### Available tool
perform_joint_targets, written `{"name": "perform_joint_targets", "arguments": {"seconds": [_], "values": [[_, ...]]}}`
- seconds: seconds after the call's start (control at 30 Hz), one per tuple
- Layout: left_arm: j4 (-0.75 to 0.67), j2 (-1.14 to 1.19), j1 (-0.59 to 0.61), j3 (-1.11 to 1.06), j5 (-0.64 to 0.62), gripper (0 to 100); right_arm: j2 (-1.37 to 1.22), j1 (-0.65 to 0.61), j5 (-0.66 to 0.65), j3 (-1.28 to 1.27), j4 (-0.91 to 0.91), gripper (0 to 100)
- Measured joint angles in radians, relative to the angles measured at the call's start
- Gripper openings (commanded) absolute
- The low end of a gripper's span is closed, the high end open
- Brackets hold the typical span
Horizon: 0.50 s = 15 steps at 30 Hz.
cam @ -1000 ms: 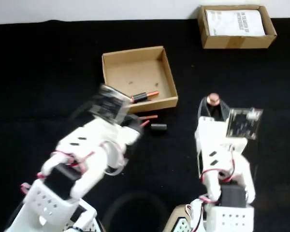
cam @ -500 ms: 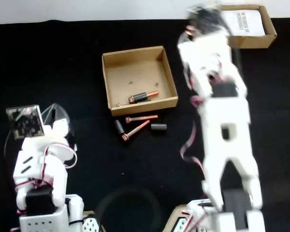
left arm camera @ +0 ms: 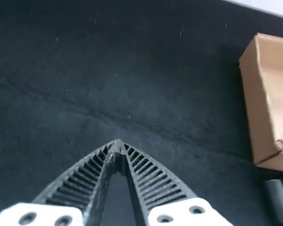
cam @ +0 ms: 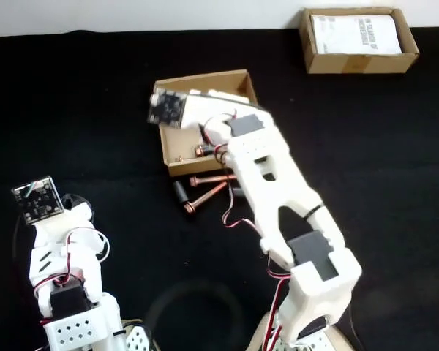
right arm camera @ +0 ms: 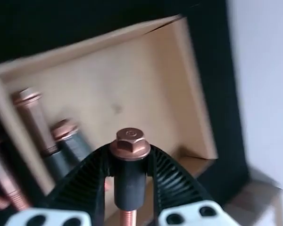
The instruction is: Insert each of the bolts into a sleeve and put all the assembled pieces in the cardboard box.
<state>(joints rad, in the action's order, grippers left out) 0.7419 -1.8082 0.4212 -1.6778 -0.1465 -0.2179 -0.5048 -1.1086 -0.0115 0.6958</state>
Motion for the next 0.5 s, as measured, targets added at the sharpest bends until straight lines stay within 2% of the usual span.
{"name": "perform_joint_targets", "arguments": {"seconds": [0.37,0.5], "values": [[0.040,0.000,0.000,-0.002,-0.002,1,-0.040,0.000,-0.089,-0.031,0.123,2.2],[0.054,0.000,0.000,-0.002,-0.002,1,-0.040,0.000,-0.089,-0.029,0.157,14.6]]}}
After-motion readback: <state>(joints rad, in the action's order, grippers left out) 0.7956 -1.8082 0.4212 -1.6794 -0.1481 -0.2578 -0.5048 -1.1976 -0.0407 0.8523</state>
